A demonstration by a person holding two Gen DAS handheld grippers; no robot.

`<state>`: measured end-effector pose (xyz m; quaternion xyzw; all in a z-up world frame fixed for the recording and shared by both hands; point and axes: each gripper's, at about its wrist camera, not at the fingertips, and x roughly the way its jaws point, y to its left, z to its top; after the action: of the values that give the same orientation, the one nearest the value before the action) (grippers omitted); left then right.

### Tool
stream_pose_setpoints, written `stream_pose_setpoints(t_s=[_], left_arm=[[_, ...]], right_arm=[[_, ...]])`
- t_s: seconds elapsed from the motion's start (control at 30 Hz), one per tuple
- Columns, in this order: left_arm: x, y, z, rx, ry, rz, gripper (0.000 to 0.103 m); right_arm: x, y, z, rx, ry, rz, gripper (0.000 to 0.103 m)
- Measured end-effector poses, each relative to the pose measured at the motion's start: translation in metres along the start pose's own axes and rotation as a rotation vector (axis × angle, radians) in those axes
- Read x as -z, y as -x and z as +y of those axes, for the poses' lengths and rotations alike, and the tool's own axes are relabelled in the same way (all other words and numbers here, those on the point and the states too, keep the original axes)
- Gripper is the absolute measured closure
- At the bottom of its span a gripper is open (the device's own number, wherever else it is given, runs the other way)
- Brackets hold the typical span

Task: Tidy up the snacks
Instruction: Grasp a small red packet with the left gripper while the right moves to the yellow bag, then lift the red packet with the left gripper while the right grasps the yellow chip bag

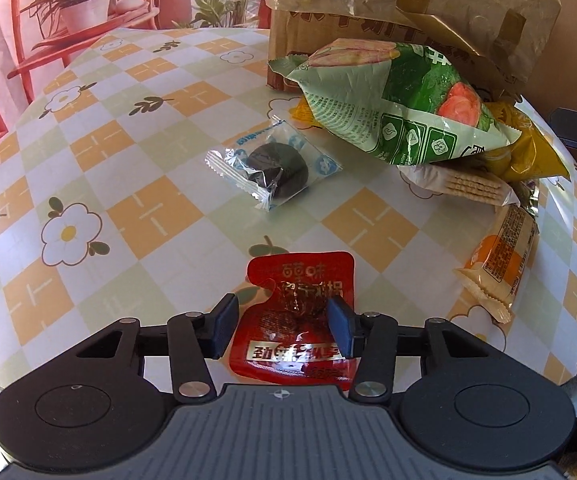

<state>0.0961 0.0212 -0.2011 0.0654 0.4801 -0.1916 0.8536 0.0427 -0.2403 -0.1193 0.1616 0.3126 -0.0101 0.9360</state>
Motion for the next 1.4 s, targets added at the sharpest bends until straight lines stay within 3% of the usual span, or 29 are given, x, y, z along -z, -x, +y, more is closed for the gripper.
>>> stream_pose_setpoints(t_s=[0.23,0.37,0.57,0.77,0.93,1.13,1.4], left_arm=[[-0.002,-0.003,-0.011,-0.032,-0.059,-0.018,0.052],[-0.005,0.001,-0.007,-0.004,-0.050,-0.035,0.069],[-0.007,0.012,-0.004,-0.004,-0.035,-0.104,0.086],[-0.008,0.016,-0.011,-0.002,-0.069,-0.133,0.090],[-0.011,0.032,-0.019,-0.014,-0.123,-0.207,0.090],[-0.026,0.044,-0.011,-0.023,-0.071,-0.273,0.090],[-0.045,0.062,-0.003,-0.046,-0.023,-0.362,0.090]], right_arm=[[0.003,-0.003,0.000,0.001,-0.019,0.008,0.015],[0.005,-0.004,-0.002,0.008,-0.026,0.013,0.016],[0.009,-0.001,-0.006,0.024,-0.031,0.019,0.016],[0.011,-0.001,-0.007,0.028,-0.047,0.023,0.016],[0.009,-0.001,-0.004,0.034,-0.034,0.022,0.016],[0.010,0.001,-0.007,0.051,-0.031,0.027,0.017],[0.024,0.009,-0.021,0.158,0.066,0.064,0.017]])
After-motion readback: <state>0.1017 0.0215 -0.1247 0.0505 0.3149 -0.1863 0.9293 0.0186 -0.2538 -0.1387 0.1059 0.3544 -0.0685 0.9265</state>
